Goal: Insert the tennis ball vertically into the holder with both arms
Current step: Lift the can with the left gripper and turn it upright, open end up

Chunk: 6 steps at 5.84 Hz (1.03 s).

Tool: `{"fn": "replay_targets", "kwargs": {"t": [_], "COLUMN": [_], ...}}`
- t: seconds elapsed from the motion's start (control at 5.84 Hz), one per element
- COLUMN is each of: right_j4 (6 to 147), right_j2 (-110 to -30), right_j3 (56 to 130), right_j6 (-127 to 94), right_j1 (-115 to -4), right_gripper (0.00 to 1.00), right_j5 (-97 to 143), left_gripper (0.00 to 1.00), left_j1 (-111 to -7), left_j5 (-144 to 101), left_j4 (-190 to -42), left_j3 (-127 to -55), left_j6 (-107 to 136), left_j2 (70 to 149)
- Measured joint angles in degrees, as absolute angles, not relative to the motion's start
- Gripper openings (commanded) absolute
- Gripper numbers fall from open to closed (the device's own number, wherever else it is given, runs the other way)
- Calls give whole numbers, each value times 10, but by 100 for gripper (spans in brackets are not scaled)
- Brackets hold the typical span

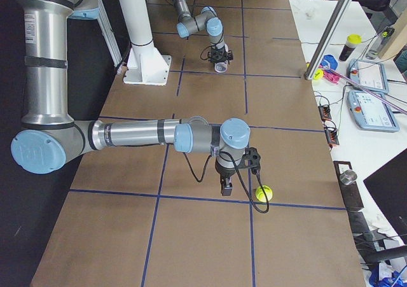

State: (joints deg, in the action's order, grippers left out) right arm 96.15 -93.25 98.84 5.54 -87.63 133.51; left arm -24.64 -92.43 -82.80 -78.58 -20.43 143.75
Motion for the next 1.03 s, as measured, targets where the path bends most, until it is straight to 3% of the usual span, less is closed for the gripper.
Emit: {"fn": "replay_targets", "kwargs": {"t": [0.17,0.51,1.03], "right_j4": [962,962,962], "right_j2": [-933,-933,-932], "right_j3": [988,988,990], "right_j6": [55,55,55], "right_j1": [-876,-876,-876], "right_gripper": [100,100,100], "right_j5": [1335,1335,1335], "left_gripper": [96,72,68], "left_j1": [-245,-245,-245], "left_j5": [-922,-920,-908], "left_j4": [-838,-842,-841], "left_j3": [-778,-773,-807], "left_j6": [-204,-205,-205], "left_j2": [1436,1431,1425]}}
